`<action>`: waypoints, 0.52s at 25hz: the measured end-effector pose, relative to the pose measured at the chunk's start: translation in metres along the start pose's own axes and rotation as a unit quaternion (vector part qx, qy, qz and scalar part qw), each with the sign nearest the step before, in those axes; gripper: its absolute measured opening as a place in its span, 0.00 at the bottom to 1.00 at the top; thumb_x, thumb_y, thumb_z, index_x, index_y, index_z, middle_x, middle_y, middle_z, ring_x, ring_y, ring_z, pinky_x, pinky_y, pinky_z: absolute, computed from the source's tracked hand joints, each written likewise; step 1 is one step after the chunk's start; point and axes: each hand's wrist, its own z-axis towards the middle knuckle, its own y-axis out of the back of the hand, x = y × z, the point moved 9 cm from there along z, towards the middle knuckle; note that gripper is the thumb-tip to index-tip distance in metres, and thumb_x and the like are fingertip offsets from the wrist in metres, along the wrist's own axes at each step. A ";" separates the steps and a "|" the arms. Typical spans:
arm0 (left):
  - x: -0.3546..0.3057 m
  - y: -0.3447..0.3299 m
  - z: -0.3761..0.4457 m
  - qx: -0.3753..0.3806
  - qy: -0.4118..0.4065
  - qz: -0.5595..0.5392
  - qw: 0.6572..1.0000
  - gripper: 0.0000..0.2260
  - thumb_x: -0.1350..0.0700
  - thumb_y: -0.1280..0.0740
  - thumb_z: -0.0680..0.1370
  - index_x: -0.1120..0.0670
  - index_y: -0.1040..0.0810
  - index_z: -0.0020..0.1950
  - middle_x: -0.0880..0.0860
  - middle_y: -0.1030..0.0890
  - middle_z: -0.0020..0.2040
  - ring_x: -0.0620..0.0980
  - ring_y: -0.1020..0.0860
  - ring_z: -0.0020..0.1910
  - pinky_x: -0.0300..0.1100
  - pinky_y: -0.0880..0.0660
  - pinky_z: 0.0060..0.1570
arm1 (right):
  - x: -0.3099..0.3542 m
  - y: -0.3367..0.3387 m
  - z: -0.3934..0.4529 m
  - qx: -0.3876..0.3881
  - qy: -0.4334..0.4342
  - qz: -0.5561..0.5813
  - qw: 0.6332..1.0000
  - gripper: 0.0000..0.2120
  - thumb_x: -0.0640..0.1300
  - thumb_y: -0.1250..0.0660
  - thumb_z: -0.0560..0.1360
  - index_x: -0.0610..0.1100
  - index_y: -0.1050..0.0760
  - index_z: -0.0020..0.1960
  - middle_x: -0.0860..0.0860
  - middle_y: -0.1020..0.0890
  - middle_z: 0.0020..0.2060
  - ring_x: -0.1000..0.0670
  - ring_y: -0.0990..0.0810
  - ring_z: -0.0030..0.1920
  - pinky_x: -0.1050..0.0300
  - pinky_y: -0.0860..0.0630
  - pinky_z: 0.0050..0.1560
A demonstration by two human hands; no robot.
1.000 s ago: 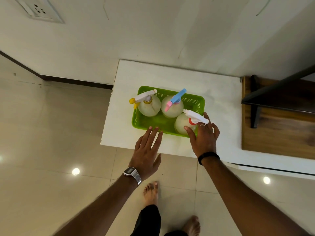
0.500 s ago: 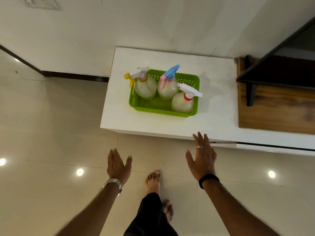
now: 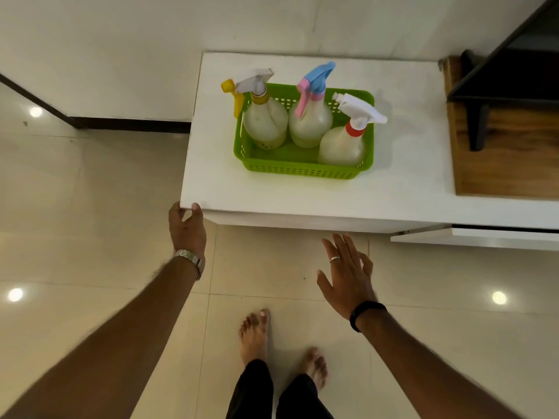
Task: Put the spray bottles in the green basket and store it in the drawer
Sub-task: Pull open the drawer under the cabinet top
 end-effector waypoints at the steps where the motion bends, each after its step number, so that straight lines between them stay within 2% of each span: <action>1: 0.002 0.002 0.004 -0.005 -0.014 0.024 1.000 0.19 0.50 0.35 0.82 0.52 0.29 0.72 0.51 0.25 0.71 0.42 0.22 0.49 0.42 0.24 0.55 | 0.000 -0.001 0.001 0.000 -0.003 0.003 1.000 0.32 0.49 0.38 0.78 0.47 0.43 0.80 0.48 0.47 0.82 0.48 0.55 0.81 0.42 0.51 0.76; 2: 0.006 0.002 0.007 -0.002 -0.019 0.043 0.999 0.19 0.49 0.35 0.82 0.53 0.27 0.71 0.51 0.24 0.71 0.43 0.22 0.46 0.41 0.25 0.52 | -0.001 -0.003 0.000 0.007 -0.010 0.006 1.000 0.32 0.50 0.39 0.78 0.47 0.44 0.80 0.48 0.48 0.82 0.49 0.55 0.81 0.42 0.52 0.76; 5: 0.014 0.001 0.013 0.025 -0.022 0.059 0.998 0.20 0.43 0.37 0.82 0.52 0.26 0.69 0.51 0.24 0.71 0.49 0.22 0.49 0.49 0.25 0.54 | -0.005 -0.002 -0.002 0.013 -0.025 0.015 0.999 0.33 0.51 0.39 0.79 0.47 0.45 0.80 0.49 0.49 0.82 0.49 0.56 0.81 0.42 0.53 0.77; 8: 0.016 0.002 0.017 0.032 -0.038 0.079 0.996 0.21 0.40 0.37 0.80 0.51 0.27 0.68 0.50 0.23 0.69 0.48 0.23 0.47 0.47 0.26 0.52 | -0.007 0.002 0.000 0.009 -0.027 0.007 1.000 0.32 0.50 0.39 0.78 0.47 0.44 0.80 0.49 0.47 0.82 0.49 0.54 0.81 0.41 0.51 0.76; 11: 0.020 0.011 0.017 -0.007 -0.043 0.096 0.994 0.20 0.36 0.35 0.78 0.49 0.26 0.62 0.46 0.22 0.63 0.48 0.23 0.43 0.45 0.27 0.48 | -0.006 0.009 0.001 -0.009 -0.020 0.002 1.000 0.32 0.48 0.37 0.78 0.47 0.43 0.80 0.48 0.46 0.81 0.49 0.53 0.81 0.41 0.50 0.76; 13: 0.017 0.016 0.015 -0.033 -0.034 0.110 0.993 0.21 0.36 0.34 0.77 0.50 0.25 0.60 0.46 0.21 0.60 0.45 0.23 0.41 0.48 0.23 0.52 | -0.002 0.015 0.000 -0.026 -0.017 0.003 1.000 0.33 0.48 0.37 0.77 0.47 0.43 0.80 0.48 0.46 0.81 0.49 0.52 0.81 0.41 0.48 0.75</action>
